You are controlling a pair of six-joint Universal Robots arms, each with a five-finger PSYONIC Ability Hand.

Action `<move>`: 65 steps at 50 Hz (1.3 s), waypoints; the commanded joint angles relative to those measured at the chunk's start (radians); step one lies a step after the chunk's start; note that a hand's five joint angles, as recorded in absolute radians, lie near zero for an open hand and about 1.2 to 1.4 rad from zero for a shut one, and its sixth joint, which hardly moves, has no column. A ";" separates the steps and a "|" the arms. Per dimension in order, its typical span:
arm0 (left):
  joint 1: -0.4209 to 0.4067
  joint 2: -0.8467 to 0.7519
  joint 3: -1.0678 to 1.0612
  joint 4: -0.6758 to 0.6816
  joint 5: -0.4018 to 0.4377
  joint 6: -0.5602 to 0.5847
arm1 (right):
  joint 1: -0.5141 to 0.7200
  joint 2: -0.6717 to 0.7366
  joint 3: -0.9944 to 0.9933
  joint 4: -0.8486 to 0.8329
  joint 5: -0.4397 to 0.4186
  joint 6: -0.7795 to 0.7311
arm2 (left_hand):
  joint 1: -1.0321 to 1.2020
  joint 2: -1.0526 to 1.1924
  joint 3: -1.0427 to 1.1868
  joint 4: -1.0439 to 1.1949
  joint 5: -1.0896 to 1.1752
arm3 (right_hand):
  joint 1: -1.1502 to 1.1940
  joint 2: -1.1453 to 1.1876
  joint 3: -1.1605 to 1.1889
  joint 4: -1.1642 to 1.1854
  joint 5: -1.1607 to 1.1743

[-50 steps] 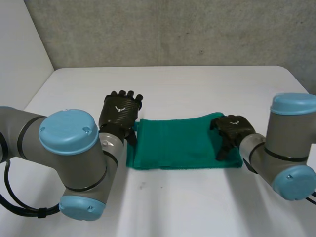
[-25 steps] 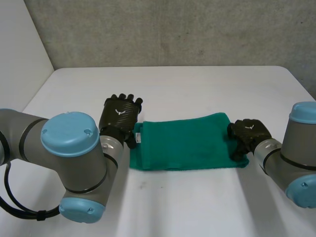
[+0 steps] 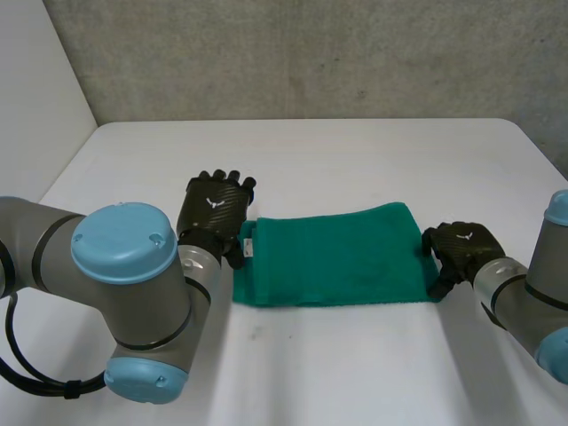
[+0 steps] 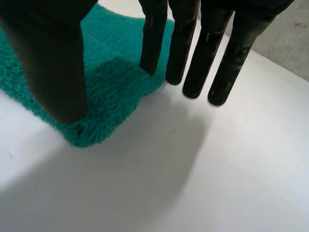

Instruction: Fold the towel.

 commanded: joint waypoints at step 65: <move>0.030 -0.231 0.186 -0.264 0.037 -0.209 | 0.308 0.346 -0.650 0.336 -0.035 0.251 | 0.024 0.028 0.012 0.021 0.020 | -0.347 -0.438 -0.438 -0.432 -0.417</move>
